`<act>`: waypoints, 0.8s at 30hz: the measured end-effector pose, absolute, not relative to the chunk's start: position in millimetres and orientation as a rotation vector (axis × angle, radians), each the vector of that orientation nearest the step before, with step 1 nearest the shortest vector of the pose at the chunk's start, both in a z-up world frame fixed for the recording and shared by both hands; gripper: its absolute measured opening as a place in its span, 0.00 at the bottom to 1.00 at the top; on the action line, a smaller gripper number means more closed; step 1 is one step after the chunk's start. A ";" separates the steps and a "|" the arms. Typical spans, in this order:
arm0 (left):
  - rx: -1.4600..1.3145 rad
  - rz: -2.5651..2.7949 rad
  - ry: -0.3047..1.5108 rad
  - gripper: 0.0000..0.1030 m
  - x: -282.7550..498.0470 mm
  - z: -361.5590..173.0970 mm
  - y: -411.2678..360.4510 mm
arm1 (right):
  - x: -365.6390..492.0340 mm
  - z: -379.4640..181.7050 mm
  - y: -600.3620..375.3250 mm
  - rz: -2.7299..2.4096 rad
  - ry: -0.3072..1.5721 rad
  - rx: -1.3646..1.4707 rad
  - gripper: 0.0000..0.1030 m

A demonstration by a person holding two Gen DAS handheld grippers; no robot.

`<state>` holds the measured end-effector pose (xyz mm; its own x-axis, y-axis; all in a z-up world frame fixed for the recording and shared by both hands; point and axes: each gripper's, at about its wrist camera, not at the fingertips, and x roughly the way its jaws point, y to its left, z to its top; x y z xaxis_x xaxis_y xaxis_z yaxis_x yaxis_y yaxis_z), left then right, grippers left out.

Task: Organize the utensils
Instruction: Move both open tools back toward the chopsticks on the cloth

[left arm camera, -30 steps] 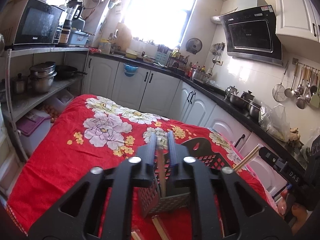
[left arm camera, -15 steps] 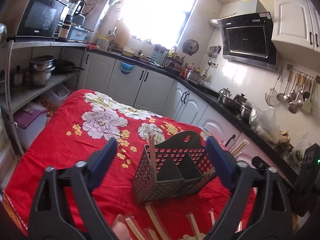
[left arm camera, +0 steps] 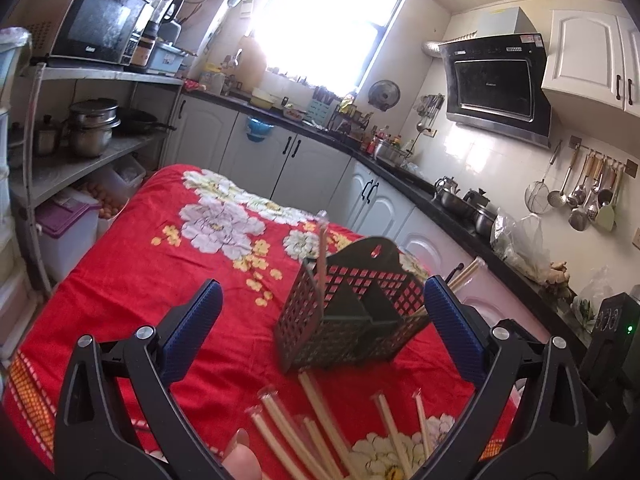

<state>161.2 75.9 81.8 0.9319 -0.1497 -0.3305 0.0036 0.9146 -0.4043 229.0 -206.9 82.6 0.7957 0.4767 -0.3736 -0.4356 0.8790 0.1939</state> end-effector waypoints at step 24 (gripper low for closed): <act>-0.397 -0.058 0.505 0.90 124.2 40.2 81.0 | 203.3 58.6 -196.3 0.546 0.531 0.030 0.68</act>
